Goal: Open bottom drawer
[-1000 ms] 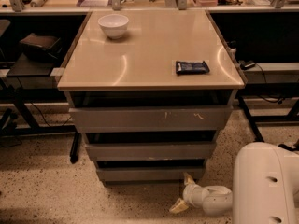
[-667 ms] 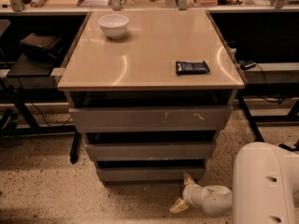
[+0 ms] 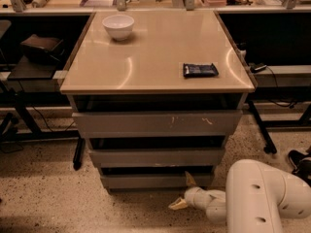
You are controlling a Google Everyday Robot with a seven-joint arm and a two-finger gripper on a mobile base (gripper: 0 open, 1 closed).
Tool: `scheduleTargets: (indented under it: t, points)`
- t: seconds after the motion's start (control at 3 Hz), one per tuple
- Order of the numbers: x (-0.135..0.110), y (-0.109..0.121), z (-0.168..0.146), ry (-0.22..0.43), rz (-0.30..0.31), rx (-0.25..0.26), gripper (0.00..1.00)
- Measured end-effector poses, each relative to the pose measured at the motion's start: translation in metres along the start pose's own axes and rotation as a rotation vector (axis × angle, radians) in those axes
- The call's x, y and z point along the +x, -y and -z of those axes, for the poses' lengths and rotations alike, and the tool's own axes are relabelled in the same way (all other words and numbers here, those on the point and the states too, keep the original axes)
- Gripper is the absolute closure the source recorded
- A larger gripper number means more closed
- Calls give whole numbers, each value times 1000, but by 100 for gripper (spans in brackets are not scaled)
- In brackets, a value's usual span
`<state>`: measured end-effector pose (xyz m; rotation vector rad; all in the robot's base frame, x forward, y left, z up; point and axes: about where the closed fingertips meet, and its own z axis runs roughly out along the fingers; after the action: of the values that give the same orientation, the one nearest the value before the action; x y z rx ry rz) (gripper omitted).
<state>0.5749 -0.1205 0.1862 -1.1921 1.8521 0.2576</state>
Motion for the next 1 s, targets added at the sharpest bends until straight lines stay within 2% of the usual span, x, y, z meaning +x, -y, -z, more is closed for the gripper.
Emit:
scheduleTargets:
  t: [0.33,0.67,1.0]
  points:
    - [-6,18,-7,32,0,32,0]
    - [-5,16,-7,30,0,29,0]
    - [-7,19,-14,17,41,49,0]
